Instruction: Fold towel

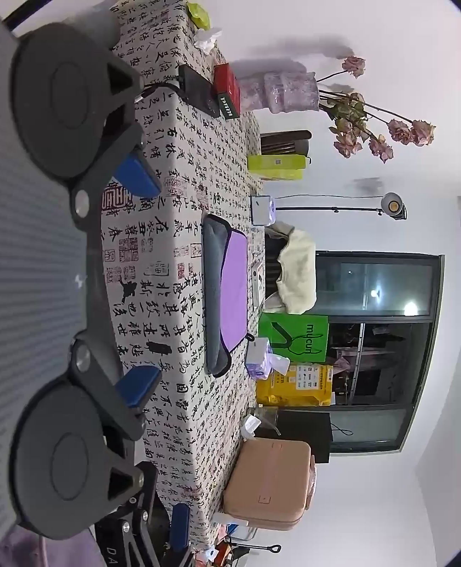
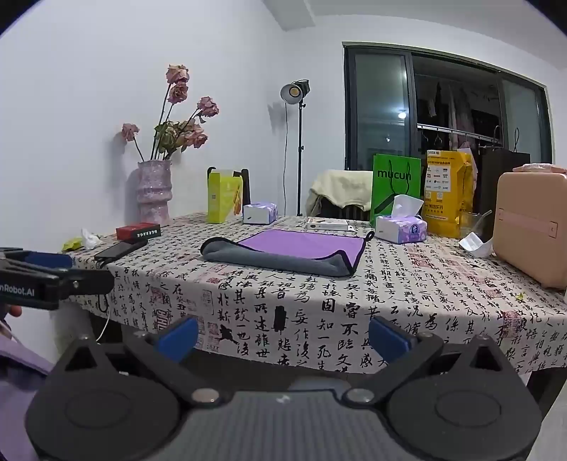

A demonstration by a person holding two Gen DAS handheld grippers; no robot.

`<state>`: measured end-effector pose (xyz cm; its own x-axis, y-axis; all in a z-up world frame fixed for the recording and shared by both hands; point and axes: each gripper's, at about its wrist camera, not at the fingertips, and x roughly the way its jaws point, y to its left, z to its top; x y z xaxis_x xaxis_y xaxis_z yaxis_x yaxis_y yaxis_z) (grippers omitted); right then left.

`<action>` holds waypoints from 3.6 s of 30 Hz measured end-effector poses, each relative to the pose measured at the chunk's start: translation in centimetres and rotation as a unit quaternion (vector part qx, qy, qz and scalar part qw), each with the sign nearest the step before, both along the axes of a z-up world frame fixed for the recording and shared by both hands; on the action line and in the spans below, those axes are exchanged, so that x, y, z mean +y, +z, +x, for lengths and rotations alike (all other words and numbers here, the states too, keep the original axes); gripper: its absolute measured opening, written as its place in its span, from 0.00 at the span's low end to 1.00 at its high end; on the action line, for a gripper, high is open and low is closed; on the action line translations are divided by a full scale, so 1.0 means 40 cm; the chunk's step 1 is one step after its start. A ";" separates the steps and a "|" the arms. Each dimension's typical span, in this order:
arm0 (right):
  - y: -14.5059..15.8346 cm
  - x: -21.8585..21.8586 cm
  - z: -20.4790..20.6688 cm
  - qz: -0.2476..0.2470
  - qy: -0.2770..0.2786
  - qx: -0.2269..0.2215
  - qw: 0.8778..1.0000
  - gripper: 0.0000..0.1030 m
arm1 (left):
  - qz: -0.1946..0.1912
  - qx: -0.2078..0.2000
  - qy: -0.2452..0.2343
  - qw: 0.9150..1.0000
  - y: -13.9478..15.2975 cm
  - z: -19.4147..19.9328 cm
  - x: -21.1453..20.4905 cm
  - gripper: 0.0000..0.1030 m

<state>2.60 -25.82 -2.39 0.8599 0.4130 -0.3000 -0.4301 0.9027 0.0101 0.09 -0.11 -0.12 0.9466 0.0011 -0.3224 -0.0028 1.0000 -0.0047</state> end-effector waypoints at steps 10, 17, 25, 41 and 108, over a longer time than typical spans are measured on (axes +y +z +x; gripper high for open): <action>0.002 -0.006 0.002 -0.001 0.000 0.001 1.000 1.00 | 0.001 0.001 -0.002 1.000 0.002 -0.005 0.005 1.00; 0.001 -0.006 0.004 -0.001 0.000 0.002 1.000 1.00 | 0.001 0.001 -0.002 1.000 0.002 -0.005 0.006 1.00; 0.000 -0.006 0.004 -0.001 0.000 0.002 1.000 1.00 | 0.001 0.001 -0.002 1.000 0.001 -0.005 0.005 1.00; -0.004 -0.006 0.004 0.000 -0.001 0.003 1.000 1.00 | 0.002 0.001 -0.002 1.000 0.002 -0.004 0.005 1.00; -0.035 -0.052 0.151 0.043 -0.001 0.013 0.999 1.00 | 0.013 0.036 0.009 0.999 -0.060 0.175 0.108 1.00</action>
